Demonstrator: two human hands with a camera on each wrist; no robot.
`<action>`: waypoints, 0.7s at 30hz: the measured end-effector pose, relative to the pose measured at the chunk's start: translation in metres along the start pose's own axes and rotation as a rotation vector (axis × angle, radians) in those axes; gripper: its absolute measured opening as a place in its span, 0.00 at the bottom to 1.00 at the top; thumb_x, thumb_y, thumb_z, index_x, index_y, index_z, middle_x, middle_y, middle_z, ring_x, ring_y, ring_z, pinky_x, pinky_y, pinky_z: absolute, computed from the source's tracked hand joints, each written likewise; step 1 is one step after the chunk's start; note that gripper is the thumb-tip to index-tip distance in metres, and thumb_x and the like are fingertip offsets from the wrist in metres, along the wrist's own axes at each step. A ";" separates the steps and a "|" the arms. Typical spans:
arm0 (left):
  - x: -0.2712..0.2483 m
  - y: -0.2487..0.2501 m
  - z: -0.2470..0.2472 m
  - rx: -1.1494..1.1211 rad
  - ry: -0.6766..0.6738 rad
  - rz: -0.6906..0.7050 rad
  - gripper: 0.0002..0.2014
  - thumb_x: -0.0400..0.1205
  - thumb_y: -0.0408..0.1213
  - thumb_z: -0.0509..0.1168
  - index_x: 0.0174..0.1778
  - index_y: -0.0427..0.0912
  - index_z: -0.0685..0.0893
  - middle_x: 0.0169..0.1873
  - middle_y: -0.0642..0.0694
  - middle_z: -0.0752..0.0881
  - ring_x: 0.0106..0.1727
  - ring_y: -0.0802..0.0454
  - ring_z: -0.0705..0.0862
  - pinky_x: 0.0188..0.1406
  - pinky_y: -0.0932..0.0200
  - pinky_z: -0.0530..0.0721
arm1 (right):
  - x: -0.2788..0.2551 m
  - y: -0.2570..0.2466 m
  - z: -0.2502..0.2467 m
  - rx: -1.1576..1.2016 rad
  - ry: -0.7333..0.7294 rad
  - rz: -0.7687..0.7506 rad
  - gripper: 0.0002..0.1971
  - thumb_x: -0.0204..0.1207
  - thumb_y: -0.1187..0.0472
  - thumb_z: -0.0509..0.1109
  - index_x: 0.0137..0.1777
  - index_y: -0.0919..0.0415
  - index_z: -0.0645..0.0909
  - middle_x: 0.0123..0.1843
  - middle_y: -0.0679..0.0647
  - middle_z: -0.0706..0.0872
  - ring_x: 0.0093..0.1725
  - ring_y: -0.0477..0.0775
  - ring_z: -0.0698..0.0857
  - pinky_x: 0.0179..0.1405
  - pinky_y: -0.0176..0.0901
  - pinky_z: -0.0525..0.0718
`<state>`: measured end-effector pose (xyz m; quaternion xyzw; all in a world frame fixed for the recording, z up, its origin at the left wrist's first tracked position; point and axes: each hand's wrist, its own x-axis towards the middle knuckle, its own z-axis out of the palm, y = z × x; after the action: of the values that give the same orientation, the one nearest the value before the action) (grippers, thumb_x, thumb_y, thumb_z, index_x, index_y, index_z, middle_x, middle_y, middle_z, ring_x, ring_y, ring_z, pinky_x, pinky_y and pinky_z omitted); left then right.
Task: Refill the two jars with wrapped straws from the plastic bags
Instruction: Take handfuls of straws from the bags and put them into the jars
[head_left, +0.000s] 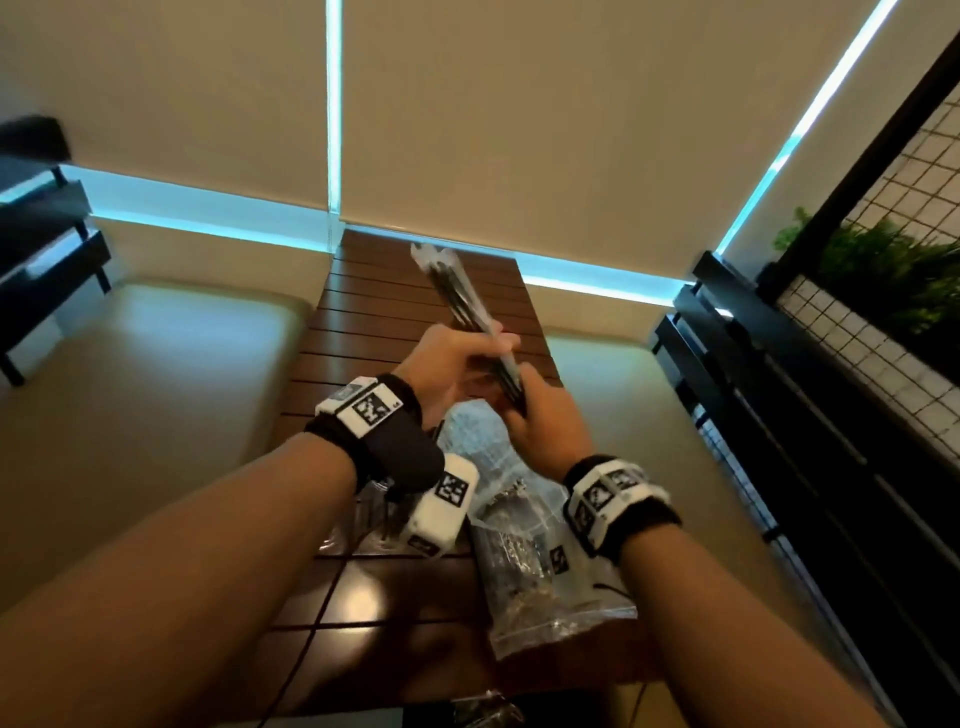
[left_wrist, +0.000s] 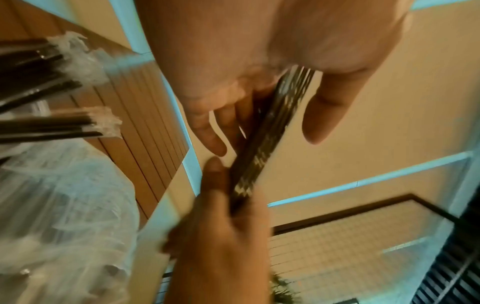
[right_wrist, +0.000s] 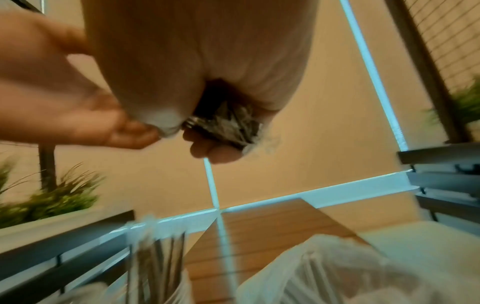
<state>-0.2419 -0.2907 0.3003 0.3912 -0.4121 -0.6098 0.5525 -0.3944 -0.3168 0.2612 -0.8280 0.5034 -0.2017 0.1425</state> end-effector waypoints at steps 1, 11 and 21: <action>-0.002 0.003 -0.004 -0.047 0.040 0.002 0.05 0.78 0.31 0.71 0.45 0.40 0.81 0.48 0.40 0.88 0.52 0.44 0.87 0.54 0.46 0.87 | 0.001 -0.007 0.016 0.063 0.004 -0.013 0.10 0.79 0.60 0.66 0.59 0.57 0.74 0.41 0.54 0.86 0.39 0.60 0.85 0.35 0.50 0.81; -0.009 0.003 -0.064 0.443 0.367 0.267 0.20 0.79 0.42 0.74 0.24 0.46 0.74 0.20 0.55 0.79 0.30 0.53 0.83 0.43 0.50 0.86 | 0.034 -0.055 -0.005 0.192 -0.026 -0.218 0.04 0.79 0.56 0.70 0.49 0.55 0.81 0.46 0.47 0.86 0.44 0.40 0.82 0.44 0.35 0.81; -0.002 0.002 -0.046 0.826 0.293 0.297 0.13 0.74 0.33 0.77 0.49 0.50 0.83 0.49 0.46 0.86 0.48 0.54 0.82 0.53 0.55 0.83 | 0.057 -0.129 -0.046 -0.020 0.175 -0.377 0.19 0.83 0.40 0.53 0.37 0.49 0.74 0.32 0.43 0.79 0.34 0.44 0.79 0.32 0.42 0.71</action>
<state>-0.1979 -0.2924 0.2859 0.5972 -0.5898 -0.2470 0.4843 -0.2930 -0.3112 0.3693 -0.8883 0.3519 -0.2909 0.0495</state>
